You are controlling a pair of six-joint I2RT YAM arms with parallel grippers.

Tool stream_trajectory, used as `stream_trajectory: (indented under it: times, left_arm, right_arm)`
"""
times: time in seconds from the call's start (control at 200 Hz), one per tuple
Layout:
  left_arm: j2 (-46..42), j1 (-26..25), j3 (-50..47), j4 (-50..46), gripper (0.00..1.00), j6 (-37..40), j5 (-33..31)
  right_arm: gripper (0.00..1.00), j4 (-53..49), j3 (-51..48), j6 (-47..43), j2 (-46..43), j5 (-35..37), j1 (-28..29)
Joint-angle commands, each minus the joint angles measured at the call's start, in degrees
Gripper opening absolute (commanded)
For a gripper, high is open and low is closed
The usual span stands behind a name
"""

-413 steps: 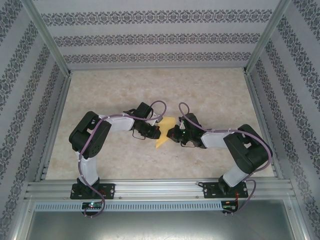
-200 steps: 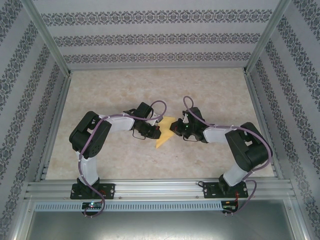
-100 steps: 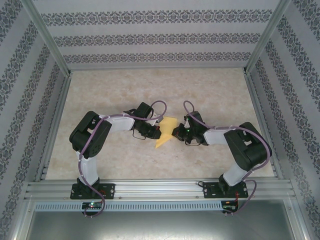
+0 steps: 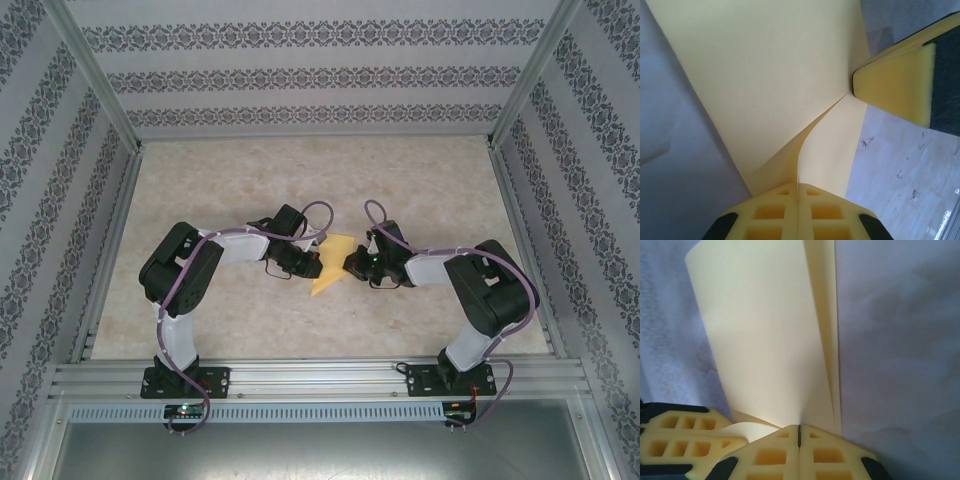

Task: Fold a paper plane with a square sheet of paper (pick it up from the middle)
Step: Third fold the triangle at the center of the table.

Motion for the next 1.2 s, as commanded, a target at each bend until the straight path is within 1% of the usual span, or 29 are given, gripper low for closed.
stream_trajectory:
  times: [0.0,0.11,0.18,0.21,0.24,0.285,0.315,0.415,0.46,0.555,0.599,0.679,0.749,0.804,0.889,1.004,1.099,1.199]
  left_arm:
    - [2.1,-0.4,0.3,-3.9,0.03,1.4,-0.7]
    - [1.9,-0.5,0.2,-4.1,0.05,1.3,-0.8]
    - [0.9,-0.5,0.3,-4.3,0.09,0.6,-1.5]
    - [0.0,-0.5,0.3,-4.5,0.13,0.1,-2.5]
    - [-0.9,-0.5,0.5,-5.0,0.19,-0.4,-3.5]
    - [-2.7,-0.4,0.8,-5.8,0.23,-1.0,-4.6]
    - [-4.0,-0.5,0.9,-5.8,0.28,-1.6,-5.1]
    - [-8.6,-0.5,1.4,-5.4,0.44,-4.0,-7.2]
    - [-10.4,-0.5,1.5,-5.6,0.48,-4.8,-7.8]
    - [-13.6,-0.5,0.8,-5.8,0.47,-6.9,-9.7]
    - [-14.7,-0.5,0.3,-6.2,0.46,-7.8,-9.6]
    - [-16.9,-0.4,-1.8,-6.2,0.34,-9.6,-9.1]
    - [-18.7,-0.5,-3.9,-5.5,0.31,-11.3,-8.7]
    - [-19.4,-0.5,-5.2,-4.9,0.25,-12.5,-8.2]
    - [-20.3,-0.5,-7.2,-1.9,0.21,-14.8,-5.8]
    - [-21.7,-1.3,-7.7,-0.8,0.2,-15.4,-4.8]
    - [-21.3,-1.4,-7.7,-0.9,0.18,-15.6,-4.6]
    - [-21.1,-1.7,-8.3,0.2,0.17,-16.4,-3.5]
  right_arm:
    - [0.0,0.6,-2.5,-0.8,1.9,1.2,-0.6]
    - [0.0,0.9,-1.2,-1.5,0.8,-0.5,-0.7]
    - [0.0,-0.7,0.4,-2.7,-0.5,-0.7,-0.7]
    - [0.0,-1.9,1.2,-3.4,-1.0,-0.6,-0.7]
    - [0.0,-3.2,2.1,-4.2,-1.3,-0.6,-0.8]
    - [0.0,-5.1,3.4,-5.8,-1.0,-1.0,-0.9]
    - [0.0,-6.0,4.1,-6.4,-0.7,-1.5,-0.9]
    - [0.0,-5.1,4.6,-6.8,-0.8,-3.1,-1.0]
    - [0.0,-5.1,4.9,-6.8,-1.6,-3.4,-0.9]
    - [0.0,-5.1,4.8,-6.3,-3.8,-3.3,-0.7]
    - [0.0,-5.1,4.6,-6.0,-4.6,-3.5,-0.2]
    - [0.0,-4.4,3.9,-5.1,-5.4,-3.8,1.2]
    - [0.0,-3.2,2.9,-3.6,-6.1,-3.4,2.6]
    - [0.0,-2.1,2.1,-3.3,-6.7,-2.9,3.3]
    - [0.0,-4.2,1.9,-4.2,-8.0,-2.0,3.8]
    - [0.0,-3.5,1.7,-4.3,-8.4,-2.4,4.8]
    - [0.0,-0.5,3.2,-3.3,-5.3,-5.2,6.4]
    - [0.0,0.9,4.9,-2.4,-1.9,-4.4,7.9]
